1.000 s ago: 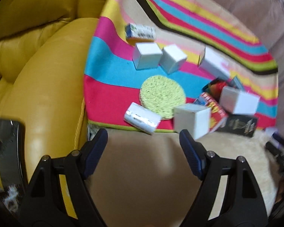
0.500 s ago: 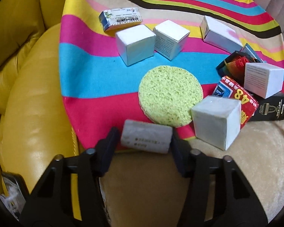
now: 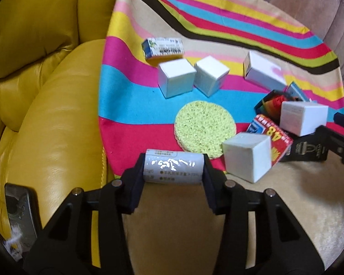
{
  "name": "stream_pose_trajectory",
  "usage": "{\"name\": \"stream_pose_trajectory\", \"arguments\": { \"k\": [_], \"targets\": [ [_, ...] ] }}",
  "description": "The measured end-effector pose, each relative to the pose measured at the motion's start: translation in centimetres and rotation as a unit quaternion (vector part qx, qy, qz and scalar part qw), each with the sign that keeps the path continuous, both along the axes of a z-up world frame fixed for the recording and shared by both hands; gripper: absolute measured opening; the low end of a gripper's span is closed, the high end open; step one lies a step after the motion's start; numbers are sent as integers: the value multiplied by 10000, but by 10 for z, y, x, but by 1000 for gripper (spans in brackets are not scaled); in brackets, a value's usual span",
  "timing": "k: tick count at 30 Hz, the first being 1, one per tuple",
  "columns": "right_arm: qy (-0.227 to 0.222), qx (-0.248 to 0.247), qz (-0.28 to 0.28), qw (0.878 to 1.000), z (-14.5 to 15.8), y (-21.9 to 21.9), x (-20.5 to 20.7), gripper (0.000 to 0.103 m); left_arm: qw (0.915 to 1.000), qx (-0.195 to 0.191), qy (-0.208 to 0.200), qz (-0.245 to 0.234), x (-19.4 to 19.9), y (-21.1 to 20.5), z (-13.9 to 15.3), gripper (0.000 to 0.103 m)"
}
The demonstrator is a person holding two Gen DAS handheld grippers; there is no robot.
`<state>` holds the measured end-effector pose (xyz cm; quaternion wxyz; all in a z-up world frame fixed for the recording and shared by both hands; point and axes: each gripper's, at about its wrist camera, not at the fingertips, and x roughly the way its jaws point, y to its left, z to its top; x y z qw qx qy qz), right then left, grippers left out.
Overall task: Organize objects
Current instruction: 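Lift the tube with left gripper while right grasps the large white box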
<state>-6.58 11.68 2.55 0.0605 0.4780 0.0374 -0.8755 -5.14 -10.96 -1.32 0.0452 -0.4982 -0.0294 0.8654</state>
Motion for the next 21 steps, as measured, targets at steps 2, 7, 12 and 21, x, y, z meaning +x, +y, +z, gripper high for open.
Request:
{"name": "stream_pose_trajectory", "arguments": {
  "k": [2,7,12,21],
  "targets": [
    [6,46,4,10000,-1,-2,-2,102,9999,83,71,73,-4,0,6,50],
    [-94,152,5,9998,-7,-8,-12,102,9993,284,170,186,-3,3,7,50],
    [-100,215,-29,9997,-11,-12,-21,102,9988,365,222,237,0,10,10,50],
    [-82,69,24,9999,-13,-7,-20,88,9974,563,385,247,9,28,24,50]
  ]
}}
